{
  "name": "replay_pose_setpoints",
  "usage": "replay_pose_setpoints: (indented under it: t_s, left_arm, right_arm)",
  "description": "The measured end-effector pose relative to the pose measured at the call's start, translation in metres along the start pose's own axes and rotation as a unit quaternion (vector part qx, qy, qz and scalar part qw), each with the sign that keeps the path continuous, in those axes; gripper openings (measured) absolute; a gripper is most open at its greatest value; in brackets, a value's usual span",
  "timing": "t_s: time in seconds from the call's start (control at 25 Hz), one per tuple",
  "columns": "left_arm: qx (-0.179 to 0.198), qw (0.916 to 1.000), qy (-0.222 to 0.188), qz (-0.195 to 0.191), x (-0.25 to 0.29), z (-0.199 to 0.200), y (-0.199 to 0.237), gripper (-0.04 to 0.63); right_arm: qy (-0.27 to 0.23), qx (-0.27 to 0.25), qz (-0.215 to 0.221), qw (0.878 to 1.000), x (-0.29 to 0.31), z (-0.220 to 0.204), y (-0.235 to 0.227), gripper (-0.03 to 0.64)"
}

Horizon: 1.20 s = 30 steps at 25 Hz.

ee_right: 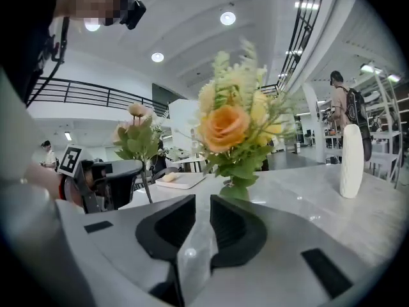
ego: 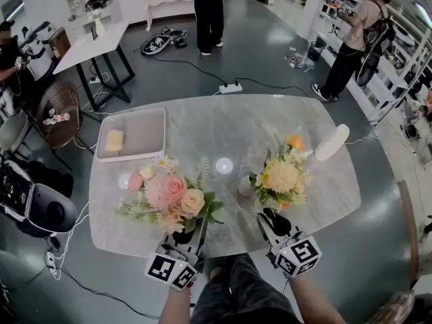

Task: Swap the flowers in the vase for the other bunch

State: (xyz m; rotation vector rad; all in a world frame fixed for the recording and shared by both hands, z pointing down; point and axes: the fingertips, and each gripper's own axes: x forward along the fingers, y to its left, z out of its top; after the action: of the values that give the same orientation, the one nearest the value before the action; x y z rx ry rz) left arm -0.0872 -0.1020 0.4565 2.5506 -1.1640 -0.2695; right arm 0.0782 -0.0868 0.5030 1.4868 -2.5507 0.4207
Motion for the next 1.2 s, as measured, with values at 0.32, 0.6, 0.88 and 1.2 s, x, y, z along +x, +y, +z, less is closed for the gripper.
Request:
replay_pose_setpoints:
  t_s: [0.32,0.6,0.88,1.2]
  left_arm:
    - [0.003,1.0000,0.003,-0.008,-0.004,0.003,-0.011,0.067]
    - [0.004,0.9998,0.004,-0.019,-0.014,0.005,-0.020,0.067]
    - [-0.001,0.9994,0.011,-0.033,-0.029,-0.003,-0.035,0.067]
    - [-0.001,0.9987,0.015,-0.049,-0.046,-0.011,-0.058,0.067]
  right_arm:
    - [-0.017,0.000,0.033,0.999,-0.008,0.015,0.022,0.044]
    - [-0.032,-0.006,0.042,0.999,-0.015,0.026,0.041,0.041]
    - [-0.046,-0.007,0.037,0.998,-0.033,0.031,0.053,0.039]
    - [-0.059,-0.006,0.029,0.998,-0.059,0.030,0.065,0.038]
